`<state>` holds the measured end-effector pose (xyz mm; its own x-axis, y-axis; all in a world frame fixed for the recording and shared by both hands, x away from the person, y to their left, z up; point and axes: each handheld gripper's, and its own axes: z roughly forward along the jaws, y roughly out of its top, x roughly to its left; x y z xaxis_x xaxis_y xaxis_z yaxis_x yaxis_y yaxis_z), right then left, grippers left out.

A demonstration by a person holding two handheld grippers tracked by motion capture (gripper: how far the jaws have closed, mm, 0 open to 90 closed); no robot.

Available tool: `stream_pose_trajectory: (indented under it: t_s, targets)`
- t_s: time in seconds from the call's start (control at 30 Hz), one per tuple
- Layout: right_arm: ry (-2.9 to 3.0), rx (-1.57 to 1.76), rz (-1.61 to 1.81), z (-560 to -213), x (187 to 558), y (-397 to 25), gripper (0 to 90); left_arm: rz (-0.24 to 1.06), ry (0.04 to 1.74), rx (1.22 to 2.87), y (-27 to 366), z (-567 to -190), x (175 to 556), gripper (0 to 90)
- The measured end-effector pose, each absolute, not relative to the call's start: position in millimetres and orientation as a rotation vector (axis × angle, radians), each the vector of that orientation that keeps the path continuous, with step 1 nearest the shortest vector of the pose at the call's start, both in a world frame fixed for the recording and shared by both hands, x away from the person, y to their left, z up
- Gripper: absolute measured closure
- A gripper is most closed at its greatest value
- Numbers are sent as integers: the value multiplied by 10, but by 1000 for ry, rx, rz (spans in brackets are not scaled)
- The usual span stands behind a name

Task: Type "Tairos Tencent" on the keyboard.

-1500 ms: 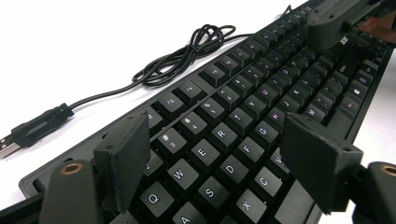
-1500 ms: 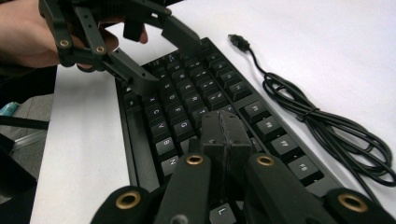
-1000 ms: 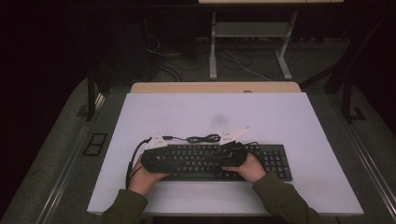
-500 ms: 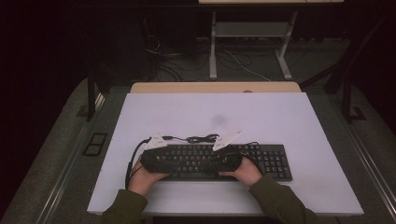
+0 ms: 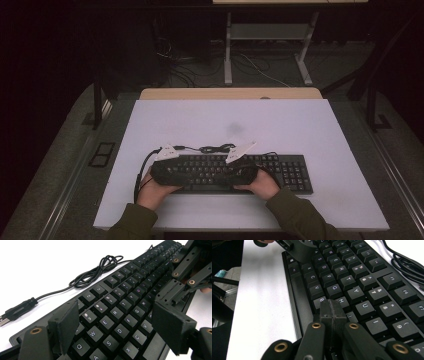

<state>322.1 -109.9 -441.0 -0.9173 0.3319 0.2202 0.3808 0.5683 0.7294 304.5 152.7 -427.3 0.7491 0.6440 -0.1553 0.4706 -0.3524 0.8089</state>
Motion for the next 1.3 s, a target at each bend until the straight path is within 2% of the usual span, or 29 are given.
stream_pose_trajectory:
  t_s: [0.4,0.57,1.0,1.3]
  targets:
    - [-2712,-633,-1333,-4384,3242,-1143,877,237,836,2022,1538,-4265,3033,273]
    - [-2695,-631,-1370,-4362,3252,-1168,818,239,829,2026,1541,-4247,3009,368]
    - [-2635,-699,-1445,-4311,3312,-1270,598,192,801,2059,1529,-4211,2967,629]
    - [-2632,-723,-1467,-4299,3339,-1308,492,175,792,2044,1564,-4185,2910,784]
